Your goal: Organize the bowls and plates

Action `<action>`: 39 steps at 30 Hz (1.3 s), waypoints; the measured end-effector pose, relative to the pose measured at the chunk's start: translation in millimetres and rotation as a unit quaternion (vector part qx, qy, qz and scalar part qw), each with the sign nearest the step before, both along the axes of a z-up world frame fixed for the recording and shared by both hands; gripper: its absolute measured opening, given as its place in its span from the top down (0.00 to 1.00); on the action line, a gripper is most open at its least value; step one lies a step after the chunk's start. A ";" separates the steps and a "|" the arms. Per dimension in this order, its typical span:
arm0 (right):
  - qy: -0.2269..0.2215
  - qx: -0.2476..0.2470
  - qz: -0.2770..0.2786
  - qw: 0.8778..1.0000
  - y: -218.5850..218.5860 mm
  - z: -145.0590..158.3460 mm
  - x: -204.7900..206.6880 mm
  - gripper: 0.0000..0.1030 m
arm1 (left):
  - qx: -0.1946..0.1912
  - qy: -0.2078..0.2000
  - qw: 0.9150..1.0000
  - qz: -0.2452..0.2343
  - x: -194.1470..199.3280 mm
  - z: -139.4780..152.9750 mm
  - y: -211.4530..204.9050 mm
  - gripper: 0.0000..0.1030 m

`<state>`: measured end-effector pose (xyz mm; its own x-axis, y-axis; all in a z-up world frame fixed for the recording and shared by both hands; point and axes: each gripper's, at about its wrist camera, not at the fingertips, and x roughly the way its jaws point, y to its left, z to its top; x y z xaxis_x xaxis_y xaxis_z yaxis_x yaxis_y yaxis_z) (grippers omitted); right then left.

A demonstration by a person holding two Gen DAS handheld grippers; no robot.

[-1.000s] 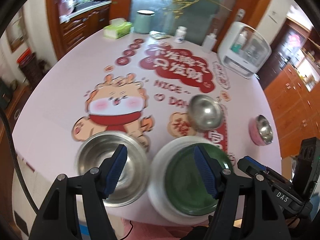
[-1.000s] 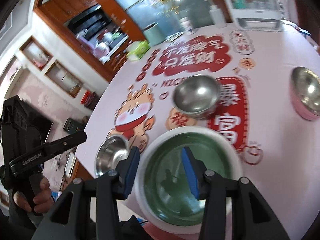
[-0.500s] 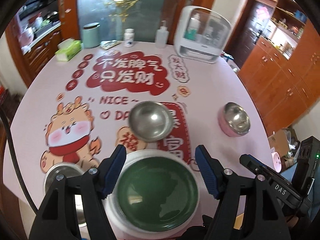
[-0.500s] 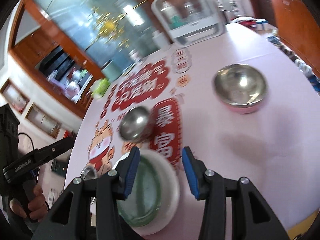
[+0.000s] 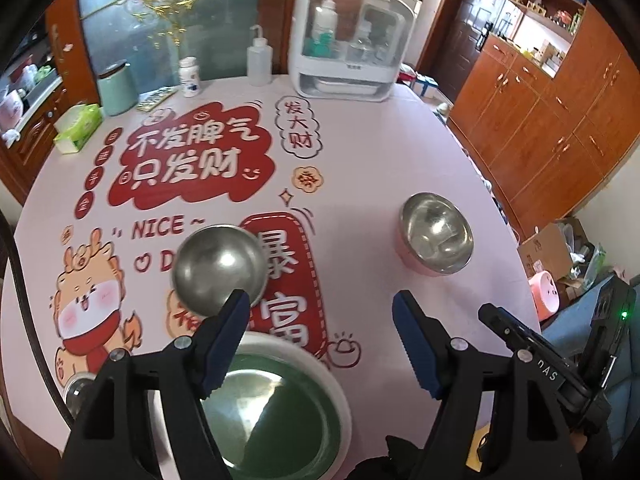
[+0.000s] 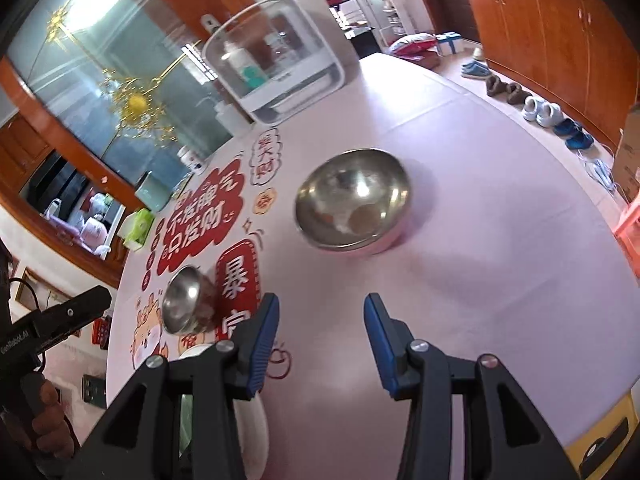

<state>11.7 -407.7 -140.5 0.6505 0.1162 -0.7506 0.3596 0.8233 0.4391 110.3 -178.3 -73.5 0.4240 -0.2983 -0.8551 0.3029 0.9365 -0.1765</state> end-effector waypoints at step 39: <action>0.015 0.049 -0.026 0.998 -81.0 -56.2 69.6 0.57 | 0.009 0.124 0.990 -0.066 105.1 -117.7 -148.6 0.35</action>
